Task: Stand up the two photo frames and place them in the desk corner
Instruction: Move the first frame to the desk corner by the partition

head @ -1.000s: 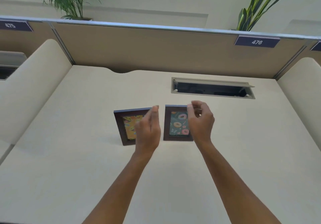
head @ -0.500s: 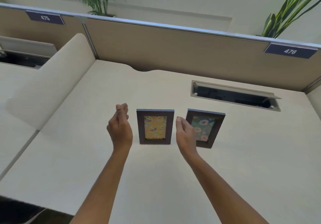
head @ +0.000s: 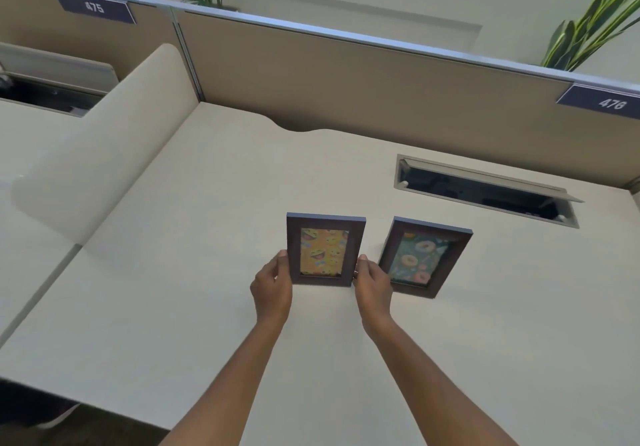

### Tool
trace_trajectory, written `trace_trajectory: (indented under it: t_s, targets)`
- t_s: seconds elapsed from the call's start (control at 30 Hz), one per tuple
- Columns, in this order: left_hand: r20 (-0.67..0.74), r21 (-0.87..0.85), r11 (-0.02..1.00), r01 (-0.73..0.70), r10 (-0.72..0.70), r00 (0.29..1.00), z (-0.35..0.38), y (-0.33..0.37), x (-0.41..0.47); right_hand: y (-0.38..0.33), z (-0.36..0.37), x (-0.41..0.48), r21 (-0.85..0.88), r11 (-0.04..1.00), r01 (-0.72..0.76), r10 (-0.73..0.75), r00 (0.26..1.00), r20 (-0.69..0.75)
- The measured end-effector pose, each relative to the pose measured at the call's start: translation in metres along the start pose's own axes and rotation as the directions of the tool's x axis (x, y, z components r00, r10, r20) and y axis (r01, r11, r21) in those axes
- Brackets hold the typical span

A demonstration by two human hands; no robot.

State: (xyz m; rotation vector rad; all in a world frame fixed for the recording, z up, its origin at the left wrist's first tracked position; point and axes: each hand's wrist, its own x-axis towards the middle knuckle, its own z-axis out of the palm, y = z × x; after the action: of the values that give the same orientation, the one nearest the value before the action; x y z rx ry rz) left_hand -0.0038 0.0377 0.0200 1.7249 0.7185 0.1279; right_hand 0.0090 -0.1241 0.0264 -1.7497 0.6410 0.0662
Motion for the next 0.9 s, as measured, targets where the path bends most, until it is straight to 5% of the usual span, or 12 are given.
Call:
trace_trajectory:
  t_s: [0.47,0.9]
  targets:
    - [-0.022,0.009,0.996,0.09,-0.089,0.996,0.009,-0.006,0.002,0.009,0.013,0.004,0.092,0.987,-0.132,0.138,0.989,-0.06]
    - [-0.12,-0.08,0.996,0.048,-0.057,0.991,0.005,0.013,0.052,-0.033,0.056,0.046,0.062,0.996,-0.062,0.06,0.998,0.034]
